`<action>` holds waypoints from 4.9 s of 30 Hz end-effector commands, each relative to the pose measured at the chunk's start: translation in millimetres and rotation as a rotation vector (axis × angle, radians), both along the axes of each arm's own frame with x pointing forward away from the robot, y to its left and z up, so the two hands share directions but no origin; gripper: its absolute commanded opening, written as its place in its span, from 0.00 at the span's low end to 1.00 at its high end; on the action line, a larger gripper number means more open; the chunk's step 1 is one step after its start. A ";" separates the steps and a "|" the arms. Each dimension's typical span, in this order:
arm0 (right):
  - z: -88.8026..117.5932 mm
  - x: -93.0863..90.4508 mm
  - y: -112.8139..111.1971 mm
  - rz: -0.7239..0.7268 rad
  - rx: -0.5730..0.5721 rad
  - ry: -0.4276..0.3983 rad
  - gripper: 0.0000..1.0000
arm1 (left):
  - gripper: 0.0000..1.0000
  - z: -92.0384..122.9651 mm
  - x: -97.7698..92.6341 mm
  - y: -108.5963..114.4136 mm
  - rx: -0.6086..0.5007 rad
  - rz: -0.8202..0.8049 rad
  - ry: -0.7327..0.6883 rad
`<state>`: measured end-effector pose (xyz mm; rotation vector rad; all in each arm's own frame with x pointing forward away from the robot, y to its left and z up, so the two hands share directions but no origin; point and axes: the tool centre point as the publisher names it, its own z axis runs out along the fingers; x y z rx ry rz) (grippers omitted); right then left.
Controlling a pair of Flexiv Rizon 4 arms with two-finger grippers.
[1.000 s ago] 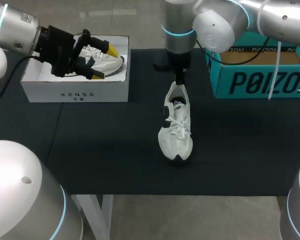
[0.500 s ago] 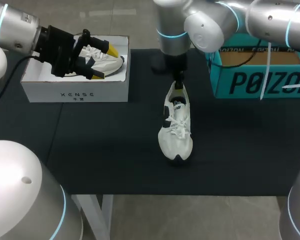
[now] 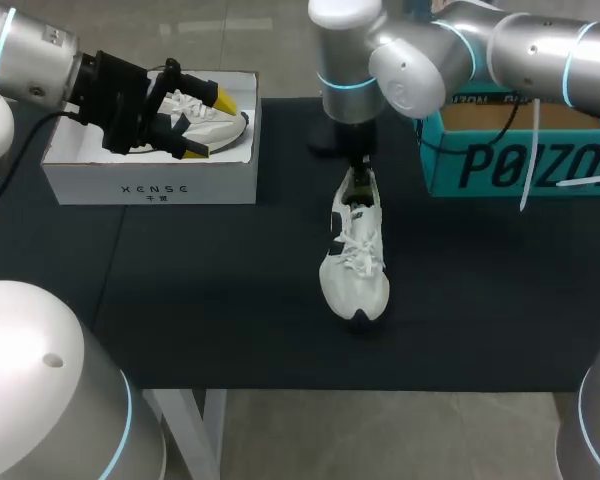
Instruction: Take the shoe out of the shoebox, open the shoe tongue, remove and reinsert the insole, then place the shoe into the shoebox
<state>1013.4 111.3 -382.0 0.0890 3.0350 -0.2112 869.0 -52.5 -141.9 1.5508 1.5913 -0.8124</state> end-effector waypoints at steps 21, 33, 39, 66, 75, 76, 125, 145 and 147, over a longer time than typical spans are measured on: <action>157.9 -8.5 -1.4 -0.071 0.000 -0.165 0.00 | 1.00 0.2 -0.6 -0.6 0.002 0.002 -0.001; 157.9 -8.5 -1.4 -0.071 0.000 -0.165 0.00 | 1.00 0.2 -0.6 -0.6 0.002 0.002 -0.001; 157.9 -8.5 -1.4 -0.071 0.000 -0.165 0.00 | 1.00 0.2 -0.6 -0.6 0.002 0.002 -0.001; 196.4 113.1 -101.7 -0.761 -0.023 -0.109 0.00 | 1.00 0.2 -0.6 -0.6 0.002 0.002 -0.001; 207.2 112.9 -136.1 -0.949 -0.006 -0.186 0.00 | 1.00 0.2 -0.6 -0.6 0.002 0.002 -0.001; 207.3 111.9 -138.9 -0.985 -0.049 -0.204 0.00 | 1.00 0.2 -0.6 -0.6 0.002 0.002 -0.001; 222.8 173.9 -311.7 -1.372 -0.027 -0.266 0.00 | 1.00 0.2 -0.6 -0.6 0.002 0.002 -0.001; 216.6 132.2 -416.1 -1.605 0.101 -0.361 0.00 | 1.00 0.2 -0.6 -0.6 0.002 0.002 -0.001; 212.4 127.8 -419.6 -1.614 0.101 -0.387 0.00 | 1.00 0.2 -0.6 -0.6 0.002 0.002 -0.001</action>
